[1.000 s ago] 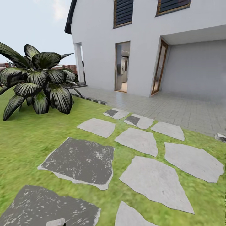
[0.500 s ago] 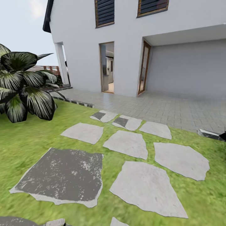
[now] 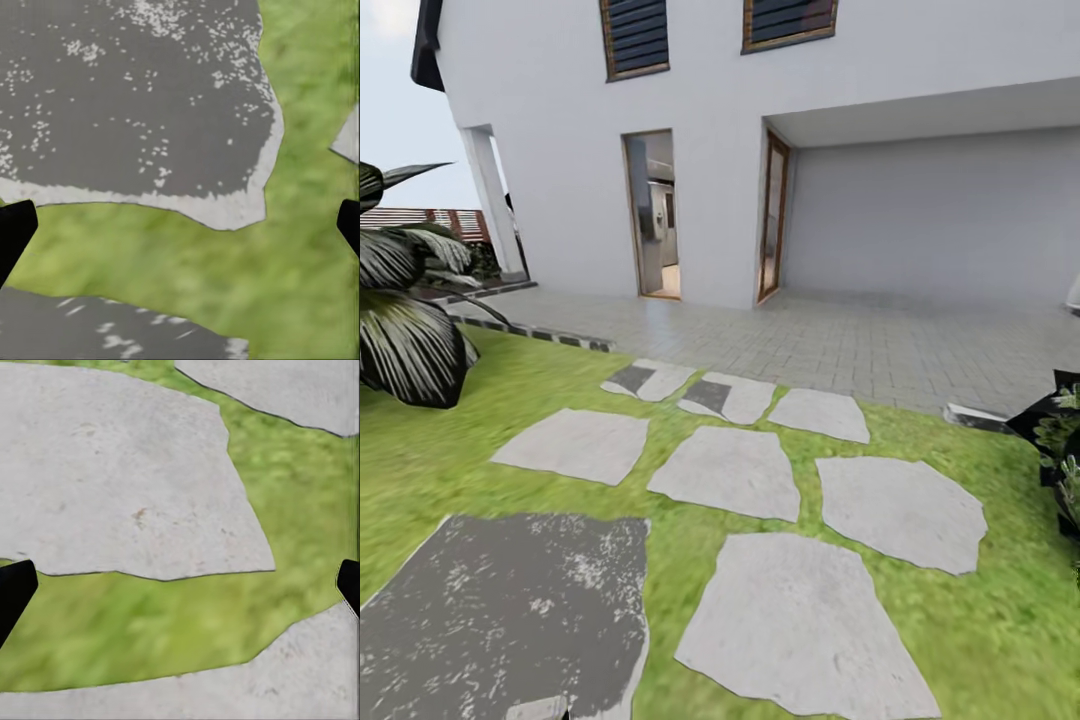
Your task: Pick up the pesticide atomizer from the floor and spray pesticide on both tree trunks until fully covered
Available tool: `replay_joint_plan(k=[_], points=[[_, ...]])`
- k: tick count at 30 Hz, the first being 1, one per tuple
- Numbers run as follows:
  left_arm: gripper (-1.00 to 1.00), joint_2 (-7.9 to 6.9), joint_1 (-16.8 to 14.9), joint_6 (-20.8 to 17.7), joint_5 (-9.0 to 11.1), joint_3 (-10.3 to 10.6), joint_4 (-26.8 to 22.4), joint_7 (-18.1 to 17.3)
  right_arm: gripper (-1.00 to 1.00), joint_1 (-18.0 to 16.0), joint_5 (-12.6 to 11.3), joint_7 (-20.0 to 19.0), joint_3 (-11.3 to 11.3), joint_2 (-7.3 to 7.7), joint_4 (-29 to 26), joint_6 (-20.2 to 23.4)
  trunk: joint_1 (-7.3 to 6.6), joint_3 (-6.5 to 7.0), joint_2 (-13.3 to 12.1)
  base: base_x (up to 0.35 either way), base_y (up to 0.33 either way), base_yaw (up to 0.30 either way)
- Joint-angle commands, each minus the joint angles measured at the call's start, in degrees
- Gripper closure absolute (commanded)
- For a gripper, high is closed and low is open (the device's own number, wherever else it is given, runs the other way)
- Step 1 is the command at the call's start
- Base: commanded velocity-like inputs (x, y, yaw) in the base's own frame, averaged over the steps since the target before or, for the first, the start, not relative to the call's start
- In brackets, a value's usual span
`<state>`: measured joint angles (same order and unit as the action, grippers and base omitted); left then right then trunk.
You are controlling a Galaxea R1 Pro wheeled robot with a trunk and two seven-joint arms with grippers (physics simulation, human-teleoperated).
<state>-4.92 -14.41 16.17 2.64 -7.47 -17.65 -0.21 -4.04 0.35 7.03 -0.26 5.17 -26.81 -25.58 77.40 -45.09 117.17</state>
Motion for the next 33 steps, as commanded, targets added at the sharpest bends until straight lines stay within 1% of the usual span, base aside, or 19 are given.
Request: replay_joint_plan(k=[1, 33], points=[[-1.00, 0.00, 0.0, 0.0, 0.0, 0.0, 0.0, 0.0, -1.00, 0.0, 0.0, 0.0, 0.0, 0.00, 0.0, 0.0, 0.00, 0.00, 0.0, 0.339, 0.000, -0.265], [-1.00, 0.00, 0.0, 0.0, 0.0, 0.0, 0.1, 0.0, -1.00, 0.0, 0.0, 0.0, 0.0, -0.04, 0.0, 0.0, 0.00, 0.00, 0.0, 0.339, 0.000, -0.265]])
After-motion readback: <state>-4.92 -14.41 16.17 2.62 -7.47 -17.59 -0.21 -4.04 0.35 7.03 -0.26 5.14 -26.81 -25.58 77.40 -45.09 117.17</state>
